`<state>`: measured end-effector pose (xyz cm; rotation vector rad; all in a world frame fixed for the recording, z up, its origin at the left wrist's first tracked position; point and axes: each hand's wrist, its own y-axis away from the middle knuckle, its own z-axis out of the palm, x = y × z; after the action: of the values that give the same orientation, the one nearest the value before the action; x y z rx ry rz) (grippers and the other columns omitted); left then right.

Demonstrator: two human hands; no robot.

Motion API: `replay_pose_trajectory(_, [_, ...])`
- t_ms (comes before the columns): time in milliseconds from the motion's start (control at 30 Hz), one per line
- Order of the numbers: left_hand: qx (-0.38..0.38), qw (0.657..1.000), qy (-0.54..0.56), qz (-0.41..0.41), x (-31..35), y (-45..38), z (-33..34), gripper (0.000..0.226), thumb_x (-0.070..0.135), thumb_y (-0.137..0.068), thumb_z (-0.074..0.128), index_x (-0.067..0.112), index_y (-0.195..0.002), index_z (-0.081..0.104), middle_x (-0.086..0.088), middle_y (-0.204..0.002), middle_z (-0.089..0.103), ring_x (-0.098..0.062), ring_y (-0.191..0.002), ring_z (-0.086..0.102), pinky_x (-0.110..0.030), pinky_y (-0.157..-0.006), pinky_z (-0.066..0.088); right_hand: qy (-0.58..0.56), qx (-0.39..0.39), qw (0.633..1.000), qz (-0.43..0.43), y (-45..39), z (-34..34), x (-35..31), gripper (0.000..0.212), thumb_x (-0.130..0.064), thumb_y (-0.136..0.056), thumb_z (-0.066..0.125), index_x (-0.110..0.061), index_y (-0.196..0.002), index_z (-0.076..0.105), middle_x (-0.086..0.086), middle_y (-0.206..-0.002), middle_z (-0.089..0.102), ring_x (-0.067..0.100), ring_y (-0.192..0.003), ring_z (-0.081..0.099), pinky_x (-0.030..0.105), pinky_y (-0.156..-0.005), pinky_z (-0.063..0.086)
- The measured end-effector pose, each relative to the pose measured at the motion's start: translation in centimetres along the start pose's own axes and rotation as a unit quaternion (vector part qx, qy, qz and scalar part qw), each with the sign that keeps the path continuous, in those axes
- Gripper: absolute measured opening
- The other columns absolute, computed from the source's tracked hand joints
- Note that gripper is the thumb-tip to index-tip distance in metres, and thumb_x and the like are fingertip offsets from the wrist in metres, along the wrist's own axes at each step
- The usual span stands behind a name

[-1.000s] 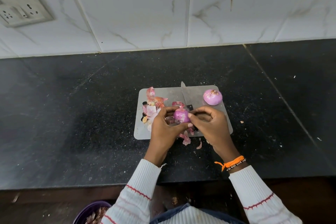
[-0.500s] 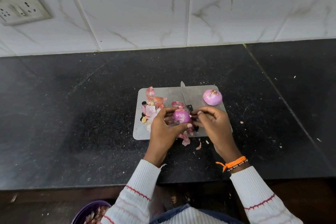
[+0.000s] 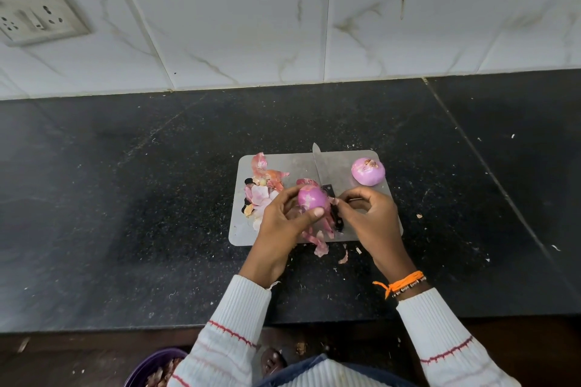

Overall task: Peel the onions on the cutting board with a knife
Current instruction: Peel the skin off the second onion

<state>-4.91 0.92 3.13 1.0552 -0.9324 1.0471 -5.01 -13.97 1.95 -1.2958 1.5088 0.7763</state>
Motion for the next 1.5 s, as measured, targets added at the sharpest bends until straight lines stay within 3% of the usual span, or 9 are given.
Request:
replay_pose_trajectory(167, [-0.054,0.991,0.111,-0.044,0.0,-0.2,-0.1,0.041,0.001,-0.09,0.05,0.016,-0.127,0.047,-0.012,-0.121,0.059,-0.024,-0.105,0.063,-0.032,-0.088,0.054,0.038,0.013,0.999,-0.019,0.0,0.1,0.3,0.01,-0.005,-0.076,0.071,-0.012,-0.082,0.066,-0.006,-0.076,0.064,0.003,-0.071,0.061,0.007,-0.063,0.047])
replay_pose_trajectory(300, [-0.062,0.995,0.074,-0.036,-0.2,-0.2,-0.2,0.047,0.0,-0.088,0.054,0.022,-0.129,0.048,-0.018,-0.127,0.054,-0.026,-0.102,0.063,-0.033,-0.086,0.055,0.049,0.014,0.997,-0.056,-0.2,-0.1,0.2,0.017,0.008,-0.077,0.056,-0.005,-0.072,0.066,0.0,-0.068,0.063,0.008,-0.066,0.059,0.014,-0.062,0.048])
replay_pose_trajectory(433, [-0.058,0.998,-0.001,-0.002,-0.1,0.1,0.0,0.052,-0.004,-0.084,0.06,0.022,-0.128,0.05,-0.011,-0.125,0.053,-0.019,-0.096,0.064,-0.032,-0.083,0.056,0.031,0.0,0.999,-0.033,-0.1,-0.1,0.2,0.03,0.001,-0.085,0.052,-0.008,-0.057,0.054,0.003,-0.053,0.05,0.007,-0.053,0.046,0.015,-0.05,0.035])
replay_pose_trajectory(567, [-0.062,0.995,-0.072,0.033,0.1,0.4,0.3,0.058,-0.01,-0.08,0.063,0.021,-0.127,0.052,-0.004,-0.126,0.054,-0.023,-0.104,0.061,-0.033,-0.087,0.055,-0.03,-0.008,0.999,-0.04,0.1,0.1,-0.4,0.009,-0.01,-0.084,0.064,-0.015,-0.078,0.062,-0.008,-0.072,0.062,0.0,-0.069,0.059,0.01,-0.064,0.046])
replay_pose_trajectory(700, [-0.058,0.995,-0.073,0.033,0.1,0.5,0.4,0.055,-0.004,-0.082,0.063,0.021,-0.129,0.052,0.006,-0.122,0.057,-0.017,-0.106,0.061,-0.035,-0.091,0.053,-0.031,-0.028,0.997,-0.068,0.4,0.2,-0.8,0.017,-0.006,-0.081,0.067,-0.021,-0.088,0.065,-0.01,-0.086,0.067,0.002,-0.084,0.064,0.014,-0.073,0.052])
replay_pose_trajectory(833, [-0.051,0.995,-0.075,0.037,0.0,0.5,0.4,0.054,-0.005,-0.083,0.061,0.023,-0.128,0.053,0.011,-0.119,0.058,-0.008,-0.103,0.062,-0.032,-0.089,0.054,-0.018,-0.03,0.996,-0.079,0.4,0.2,-0.8,0.015,-0.009,-0.079,0.071,-0.018,-0.09,0.067,-0.005,-0.086,0.069,0.004,-0.082,0.066,0.017,-0.072,0.054])
replay_pose_trajectory(1233, [-0.047,0.986,-0.155,0.043,-1.1,-0.3,-0.4,0.061,-0.005,-0.08,0.065,0.033,-0.127,0.052,0.001,-0.132,0.053,-0.019,-0.12,0.053,-0.045,-0.099,0.046,0.068,-0.012,0.989,-0.132,0.4,0.4,-0.6,0.011,-0.005,-0.075,0.073,-0.004,-0.086,0.071,0.001,-0.079,0.068,0.004,-0.07,0.064,0.011,-0.066,0.052])
replay_pose_trajectory(1367, [-0.055,0.985,-0.161,0.037,-1.3,-0.3,-0.5,0.06,-0.002,-0.08,0.066,0.036,-0.126,0.054,0.001,-0.132,0.053,-0.021,-0.12,0.053,-0.046,-0.1,0.046,0.069,-0.003,0.991,-0.111,0.3,0.5,-0.3,0.008,-0.004,-0.077,0.07,-0.006,-0.085,0.071,0.003,-0.078,0.069,0.01,-0.071,0.066,0.018,-0.066,0.054])
replay_pose_trajectory(1500, [-0.038,0.988,-0.144,0.045,-1.0,-0.2,-0.3,0.056,-0.002,-0.081,0.066,0.032,-0.124,0.053,0.004,-0.128,0.055,-0.018,-0.116,0.055,-0.043,-0.098,0.048,0.013,-0.019,0.998,-0.066,0.4,0.3,-0.3,0.012,-0.005,-0.081,0.067,-0.011,-0.091,0.071,-0.005,-0.08,0.067,0.003,-0.076,0.066,0.013,-0.069,0.053])
